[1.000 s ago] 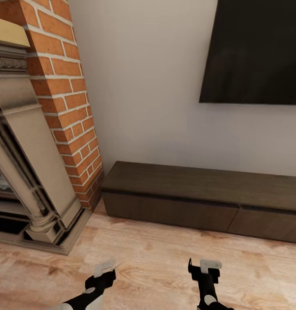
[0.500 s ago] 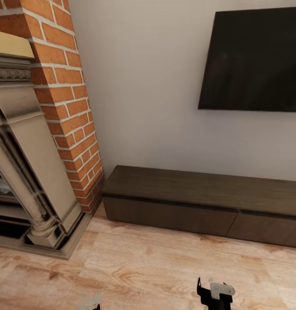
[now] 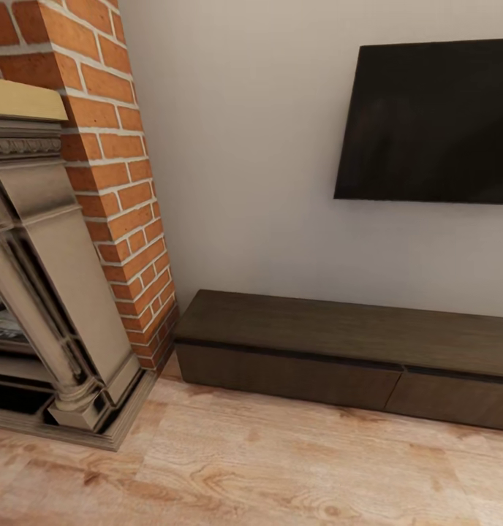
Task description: Place each of the two pumpkins and all three candles from the living room inside a cabinet in the living room (use any cabinet), then make sure every cabinet is closed, and position the cauldron so it is next to a table in the living room.
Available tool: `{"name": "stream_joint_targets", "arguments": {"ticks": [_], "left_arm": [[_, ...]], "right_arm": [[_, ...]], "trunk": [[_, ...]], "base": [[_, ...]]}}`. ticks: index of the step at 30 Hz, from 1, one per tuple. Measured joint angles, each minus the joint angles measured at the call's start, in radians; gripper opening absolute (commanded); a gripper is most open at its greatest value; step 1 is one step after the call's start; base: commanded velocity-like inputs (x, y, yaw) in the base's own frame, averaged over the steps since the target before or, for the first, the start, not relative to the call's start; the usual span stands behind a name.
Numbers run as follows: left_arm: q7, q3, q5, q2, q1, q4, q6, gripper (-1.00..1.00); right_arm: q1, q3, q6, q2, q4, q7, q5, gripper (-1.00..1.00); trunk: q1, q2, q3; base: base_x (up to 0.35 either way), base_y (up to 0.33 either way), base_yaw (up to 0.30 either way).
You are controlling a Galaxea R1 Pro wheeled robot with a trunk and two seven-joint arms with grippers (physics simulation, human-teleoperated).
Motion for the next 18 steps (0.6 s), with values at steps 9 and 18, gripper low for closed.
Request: {"name": "stream_joint_targets", "arguments": {"ticks": [9,18], "left_arm": [[-0.002,-0.002,-0.001,0.0,0.058,0.0,-0.051,1.0],[-0.004,-0.002,-0.001,-0.001,0.064,0.0,-0.047,1.0]], "right_arm": [[0.067,0.004,0.0,-0.019,0.004,0.002,0.003,1.0],[0.074,0.006,0.001,-0.016,0.0,0.002,0.004,1.0]], "trunk": [[-0.035,0.063,0.042],[-0.069,0.126,0.078]], "base": [[0.0,0.0,0.0],[0.0,0.0,0.0]]}}
